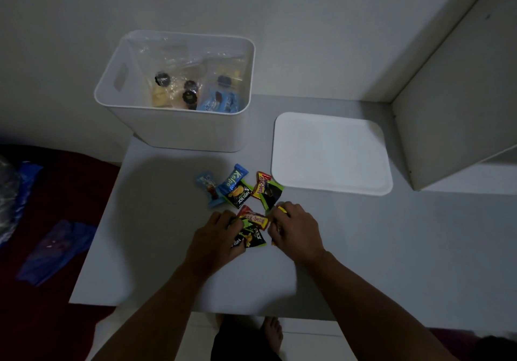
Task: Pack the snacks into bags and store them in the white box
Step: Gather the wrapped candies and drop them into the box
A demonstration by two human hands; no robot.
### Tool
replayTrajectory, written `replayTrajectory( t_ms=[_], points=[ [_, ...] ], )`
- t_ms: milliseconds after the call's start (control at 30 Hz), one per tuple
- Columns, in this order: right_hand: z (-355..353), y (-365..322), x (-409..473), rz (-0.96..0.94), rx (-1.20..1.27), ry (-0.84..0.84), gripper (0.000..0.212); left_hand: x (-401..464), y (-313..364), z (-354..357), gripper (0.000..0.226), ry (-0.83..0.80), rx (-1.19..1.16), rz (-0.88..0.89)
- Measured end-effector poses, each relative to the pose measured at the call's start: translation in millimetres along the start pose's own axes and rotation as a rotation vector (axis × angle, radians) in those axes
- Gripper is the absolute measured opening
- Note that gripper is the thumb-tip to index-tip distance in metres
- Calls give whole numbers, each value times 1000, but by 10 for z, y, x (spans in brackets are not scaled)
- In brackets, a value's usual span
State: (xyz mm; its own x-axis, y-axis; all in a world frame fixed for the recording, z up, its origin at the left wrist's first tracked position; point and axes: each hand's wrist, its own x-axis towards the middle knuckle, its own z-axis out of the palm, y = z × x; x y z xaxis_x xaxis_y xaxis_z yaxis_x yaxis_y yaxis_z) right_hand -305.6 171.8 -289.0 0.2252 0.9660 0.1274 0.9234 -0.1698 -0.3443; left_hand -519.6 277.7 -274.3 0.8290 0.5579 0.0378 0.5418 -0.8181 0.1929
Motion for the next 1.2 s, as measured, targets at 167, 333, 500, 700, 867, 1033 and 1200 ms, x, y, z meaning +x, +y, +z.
replayTrajectory(
  t_ms=[167,333,500,700,867,1033,1200],
  points=[
    [-91,-53,41,98,109,-61,14,54,-20,-25,41,-37,-65,-28],
    [-251,-150,53,346,396,-19,9,54,41,-137,40,14,-200,-117],
    [-591,-230,165,573,547,61,12,48,118,-457,36,27,-262,-255],
    [-1237,-610,621,576,695,101,12,200,39,-1259,34,183,-289,-283],
    [-1792,-1207,1501,420,742,134,15,589,-375,-2067,34,285,-287,-332],
    [-1955,-1788,2415,297,743,145,11,1013,-1061,-2621,42,326,-353,-456],
    [-1678,-2120,3207,338,712,105,13,1456,-1821,-2788,42,152,-442,-596]
  ],
)
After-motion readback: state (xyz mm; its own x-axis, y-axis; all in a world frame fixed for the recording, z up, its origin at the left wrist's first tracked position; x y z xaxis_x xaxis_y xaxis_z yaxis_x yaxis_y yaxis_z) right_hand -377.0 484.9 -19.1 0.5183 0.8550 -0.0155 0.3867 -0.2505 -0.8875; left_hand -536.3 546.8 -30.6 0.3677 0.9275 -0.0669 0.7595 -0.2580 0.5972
